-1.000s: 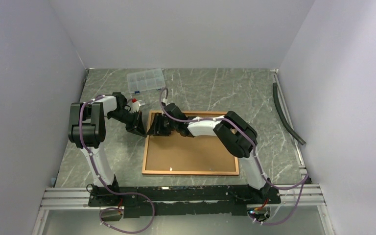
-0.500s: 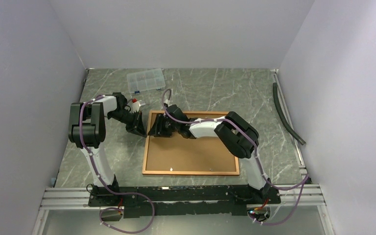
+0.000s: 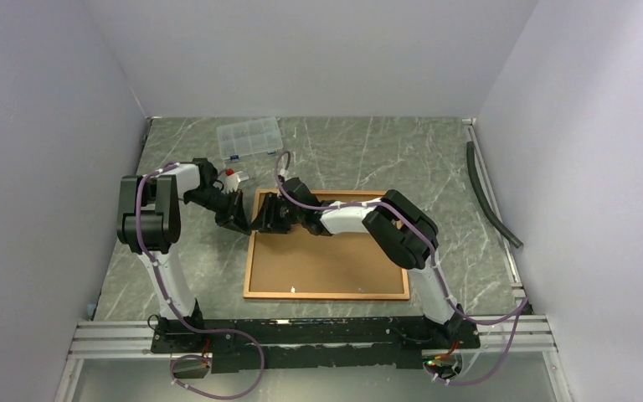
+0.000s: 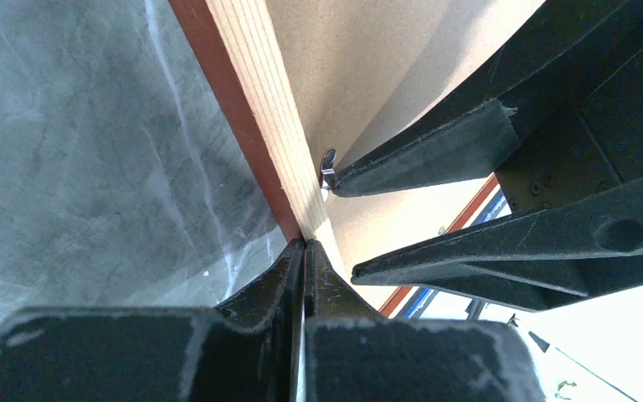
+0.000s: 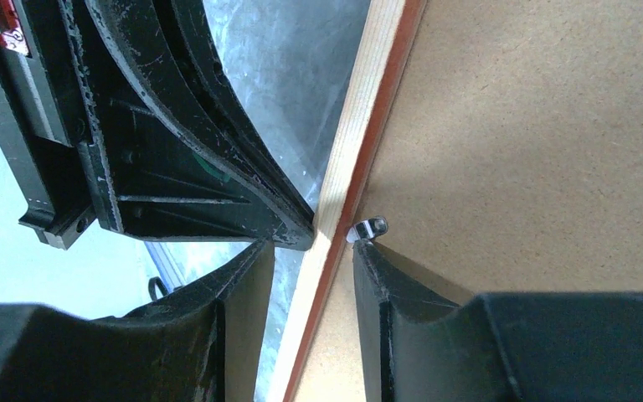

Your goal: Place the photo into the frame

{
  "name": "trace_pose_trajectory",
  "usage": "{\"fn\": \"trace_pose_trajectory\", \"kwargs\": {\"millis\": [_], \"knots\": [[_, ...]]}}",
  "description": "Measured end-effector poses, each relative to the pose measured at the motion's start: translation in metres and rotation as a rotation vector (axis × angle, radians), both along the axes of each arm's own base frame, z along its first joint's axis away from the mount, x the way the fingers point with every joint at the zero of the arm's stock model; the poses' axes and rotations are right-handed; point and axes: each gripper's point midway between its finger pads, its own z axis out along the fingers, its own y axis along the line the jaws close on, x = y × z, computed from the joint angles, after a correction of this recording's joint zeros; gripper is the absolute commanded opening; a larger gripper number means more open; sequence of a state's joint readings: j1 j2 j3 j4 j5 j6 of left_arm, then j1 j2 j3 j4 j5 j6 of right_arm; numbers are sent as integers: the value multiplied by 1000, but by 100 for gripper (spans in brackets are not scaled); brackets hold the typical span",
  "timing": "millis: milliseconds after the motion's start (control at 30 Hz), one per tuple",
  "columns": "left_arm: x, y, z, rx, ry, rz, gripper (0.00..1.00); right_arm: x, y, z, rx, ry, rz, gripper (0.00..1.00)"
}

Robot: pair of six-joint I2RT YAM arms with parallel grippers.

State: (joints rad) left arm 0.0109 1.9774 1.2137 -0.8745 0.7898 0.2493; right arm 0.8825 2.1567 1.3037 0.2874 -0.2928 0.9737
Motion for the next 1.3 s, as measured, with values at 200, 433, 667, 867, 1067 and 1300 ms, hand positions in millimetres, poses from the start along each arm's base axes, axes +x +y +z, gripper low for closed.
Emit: {"fn": "trace_pose_trajectory", "kwargs": {"millis": [200,433,667,867,1067,1300], "knots": [[0,0,0,2,-3,0,7,1,2,-1,-3,13,-3,42],[1,1,1,5,-9,1,6,3,2,-1,2,30,-22,42],[1,2,1,5,-13,1,6,2,2,-1,3,18,-58,44],[-1,1,0,0,-9,0,6,0,0,0,15,3,-90,45],[-1,1,1,0,-9,0,6,0,-2,1,25,12,-109,47],[-1,1,1,-3,-5,6,5,-7,-14,3,33,71,-167,49]]}}
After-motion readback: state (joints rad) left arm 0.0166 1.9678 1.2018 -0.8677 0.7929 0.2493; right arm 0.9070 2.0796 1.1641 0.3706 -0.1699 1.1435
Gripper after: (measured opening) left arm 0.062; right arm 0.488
